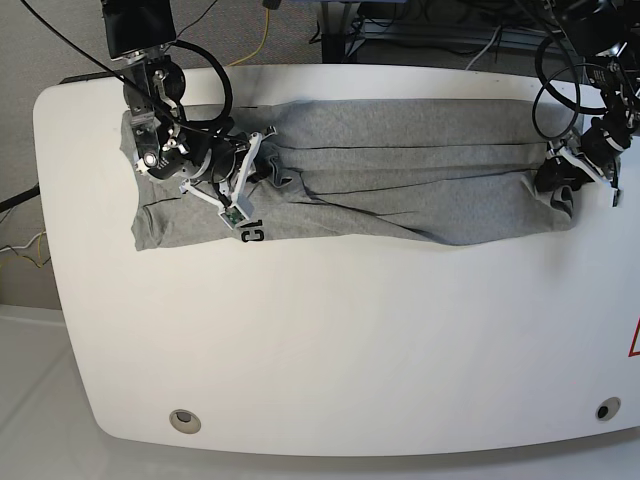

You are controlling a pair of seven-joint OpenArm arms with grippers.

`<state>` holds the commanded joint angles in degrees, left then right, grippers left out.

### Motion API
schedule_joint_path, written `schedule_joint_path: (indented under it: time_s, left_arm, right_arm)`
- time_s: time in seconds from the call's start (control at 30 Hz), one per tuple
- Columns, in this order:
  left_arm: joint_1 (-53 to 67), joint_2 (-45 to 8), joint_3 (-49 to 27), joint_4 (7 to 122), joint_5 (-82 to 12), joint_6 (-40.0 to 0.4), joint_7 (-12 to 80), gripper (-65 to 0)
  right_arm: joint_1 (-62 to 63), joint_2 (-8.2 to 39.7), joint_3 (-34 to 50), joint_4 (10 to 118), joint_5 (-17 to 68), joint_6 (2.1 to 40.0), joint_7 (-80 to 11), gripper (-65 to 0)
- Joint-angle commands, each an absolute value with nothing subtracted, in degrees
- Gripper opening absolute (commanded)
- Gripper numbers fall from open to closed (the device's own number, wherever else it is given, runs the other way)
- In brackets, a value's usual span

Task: Fold the T-shirt properly
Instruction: 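Lower the left gripper onto the strip end and grasp the fabric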

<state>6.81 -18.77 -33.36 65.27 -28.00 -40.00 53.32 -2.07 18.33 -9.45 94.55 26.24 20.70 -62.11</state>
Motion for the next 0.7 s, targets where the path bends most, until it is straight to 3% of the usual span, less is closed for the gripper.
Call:
schedule_joint_path:
  time_s: [0.7]
  left_arm:
    - [7.08, -17.45, -33.36, 65.45, -28.09, -40.00, 55.78, -28.0]
  right_arm:
    - [-1.27, 18.15, -9.45, 94.55, 26.24, 20.70, -62.11, -62.2]
